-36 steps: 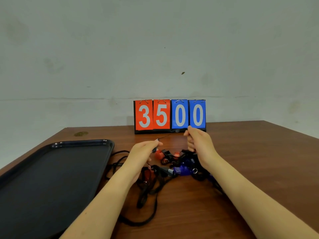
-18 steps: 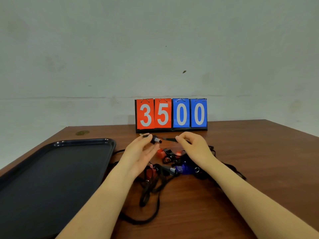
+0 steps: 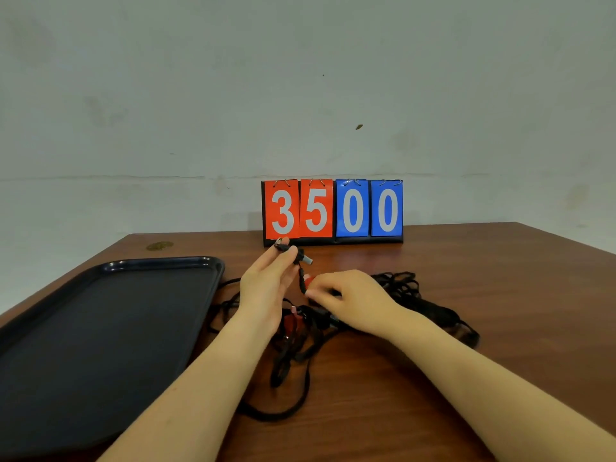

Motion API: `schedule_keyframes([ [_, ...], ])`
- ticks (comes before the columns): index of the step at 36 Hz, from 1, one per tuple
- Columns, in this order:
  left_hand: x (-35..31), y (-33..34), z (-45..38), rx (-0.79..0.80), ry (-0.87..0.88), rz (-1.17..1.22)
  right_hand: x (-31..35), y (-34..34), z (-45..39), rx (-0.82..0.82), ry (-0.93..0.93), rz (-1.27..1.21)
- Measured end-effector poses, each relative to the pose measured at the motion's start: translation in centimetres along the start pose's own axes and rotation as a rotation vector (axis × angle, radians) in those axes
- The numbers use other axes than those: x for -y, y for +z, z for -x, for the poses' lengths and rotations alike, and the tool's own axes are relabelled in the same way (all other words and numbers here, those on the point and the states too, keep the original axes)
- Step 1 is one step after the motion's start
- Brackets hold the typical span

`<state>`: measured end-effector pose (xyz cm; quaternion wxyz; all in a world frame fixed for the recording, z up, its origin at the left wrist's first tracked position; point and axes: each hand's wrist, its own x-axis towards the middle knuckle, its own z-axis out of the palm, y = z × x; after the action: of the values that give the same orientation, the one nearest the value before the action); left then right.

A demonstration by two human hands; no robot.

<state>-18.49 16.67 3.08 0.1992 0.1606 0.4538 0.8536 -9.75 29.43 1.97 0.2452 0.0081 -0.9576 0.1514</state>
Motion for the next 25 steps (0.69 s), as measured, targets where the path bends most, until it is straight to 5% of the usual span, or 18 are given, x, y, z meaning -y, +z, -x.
schedule_keyframes([
  [7,0.7,-0.1,-0.2,0.001,0.025,-0.227,1.4,0.1,0.1,0.067,-0.066,-0.059],
  [15,0.6,-0.4,-0.7,0.059,0.064,-0.328,-0.1,-1.7,0.0,-0.279,0.177,-0.373],
  [25,0.7,0.1,0.1,0.284,0.029,-0.447,-1.7,-1.8,-0.2,-0.387,0.243,-0.369],
])
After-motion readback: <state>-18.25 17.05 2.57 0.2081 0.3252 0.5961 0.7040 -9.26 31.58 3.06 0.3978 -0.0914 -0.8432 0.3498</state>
